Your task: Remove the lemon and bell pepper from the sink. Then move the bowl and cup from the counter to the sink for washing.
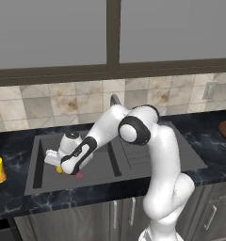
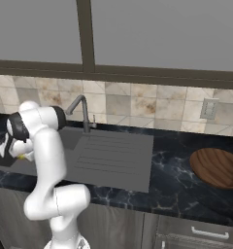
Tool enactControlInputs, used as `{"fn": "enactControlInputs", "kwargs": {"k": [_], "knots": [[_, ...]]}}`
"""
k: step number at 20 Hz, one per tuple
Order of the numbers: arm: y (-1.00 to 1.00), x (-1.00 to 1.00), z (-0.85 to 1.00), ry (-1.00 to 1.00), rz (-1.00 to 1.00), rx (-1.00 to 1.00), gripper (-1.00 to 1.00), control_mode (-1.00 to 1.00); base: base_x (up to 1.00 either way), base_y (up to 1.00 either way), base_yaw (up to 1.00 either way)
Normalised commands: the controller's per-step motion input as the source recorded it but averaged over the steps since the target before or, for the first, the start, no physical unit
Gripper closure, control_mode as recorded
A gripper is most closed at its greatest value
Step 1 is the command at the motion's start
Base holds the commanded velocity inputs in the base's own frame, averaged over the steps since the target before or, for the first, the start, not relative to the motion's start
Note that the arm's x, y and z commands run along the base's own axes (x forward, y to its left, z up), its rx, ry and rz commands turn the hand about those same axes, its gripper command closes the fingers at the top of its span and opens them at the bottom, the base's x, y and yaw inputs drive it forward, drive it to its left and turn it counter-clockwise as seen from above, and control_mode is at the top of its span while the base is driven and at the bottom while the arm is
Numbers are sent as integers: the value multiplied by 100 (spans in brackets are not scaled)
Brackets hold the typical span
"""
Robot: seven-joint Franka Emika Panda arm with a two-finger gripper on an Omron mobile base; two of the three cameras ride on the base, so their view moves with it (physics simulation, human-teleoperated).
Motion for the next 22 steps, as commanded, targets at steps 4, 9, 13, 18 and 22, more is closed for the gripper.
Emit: {"fn": "enactControlInputs", "kwargs": {"k": [4, 9, 13, 18, 22], "knots": [[-21, -26, 53, 0, 0, -5, 100, -100, 0, 0, 0], [-25, -22, 55, 0, -1, -3, 100, -100, 0, 0, 0], [-21, -27, 51, 0, -3, -2, 100, -100, 0, 0, 0], [-22, -36, 48, 0, 0, 0, 100, -100, 0, 0, 0], [-22, -41, 45, 0, 0, 0, 100, -100, 0, 0, 0]]}}
